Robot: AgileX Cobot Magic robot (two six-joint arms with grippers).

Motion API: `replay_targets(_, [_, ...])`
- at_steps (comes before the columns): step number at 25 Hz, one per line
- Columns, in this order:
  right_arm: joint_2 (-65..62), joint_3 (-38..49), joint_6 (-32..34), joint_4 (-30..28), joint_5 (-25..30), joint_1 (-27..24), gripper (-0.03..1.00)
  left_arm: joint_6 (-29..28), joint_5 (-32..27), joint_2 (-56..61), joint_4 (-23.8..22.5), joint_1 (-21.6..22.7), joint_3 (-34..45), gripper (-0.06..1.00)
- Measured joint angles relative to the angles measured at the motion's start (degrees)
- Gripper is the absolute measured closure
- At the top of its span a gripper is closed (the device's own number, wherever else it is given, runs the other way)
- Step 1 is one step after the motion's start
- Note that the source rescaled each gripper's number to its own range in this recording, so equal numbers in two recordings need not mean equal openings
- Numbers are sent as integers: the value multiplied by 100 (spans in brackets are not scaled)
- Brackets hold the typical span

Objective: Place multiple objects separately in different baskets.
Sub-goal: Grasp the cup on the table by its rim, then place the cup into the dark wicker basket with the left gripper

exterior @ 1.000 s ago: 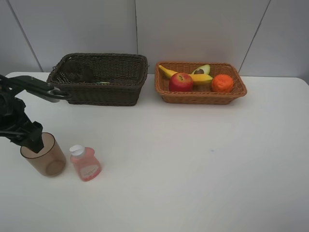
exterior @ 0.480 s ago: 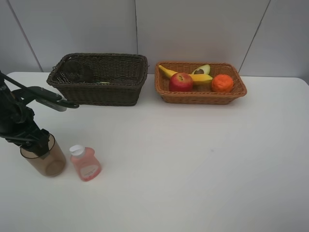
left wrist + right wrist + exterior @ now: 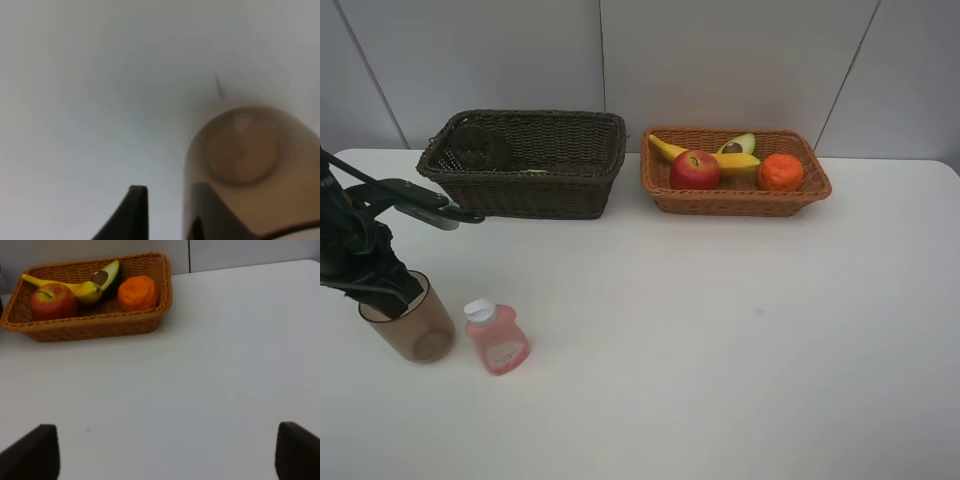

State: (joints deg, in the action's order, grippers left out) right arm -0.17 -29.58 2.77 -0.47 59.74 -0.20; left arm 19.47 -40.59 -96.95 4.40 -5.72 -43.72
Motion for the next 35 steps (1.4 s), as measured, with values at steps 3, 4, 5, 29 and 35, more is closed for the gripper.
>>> replay_targets(3, [0, 0, 0, 0, 0, 0, 12, 5, 5, 0, 28, 0, 0, 93])
replay_targets(4, [0, 0, 0, 0, 0, 0, 12, 5, 5, 0, 33, 0, 0, 93])
replay_targets(5, [0, 0, 0, 0, 0, 0, 12, 5, 5, 0, 35, 0, 0, 93])
replay_targets(29, [0, 0, 0, 0, -6, 0, 12, -90, -1068, -4, 19, 0, -730, 93])
replay_targets(35, [0, 0, 0, 0, -6, 0, 12, -106, -2117, -6, -157, 0, -1590, 93])
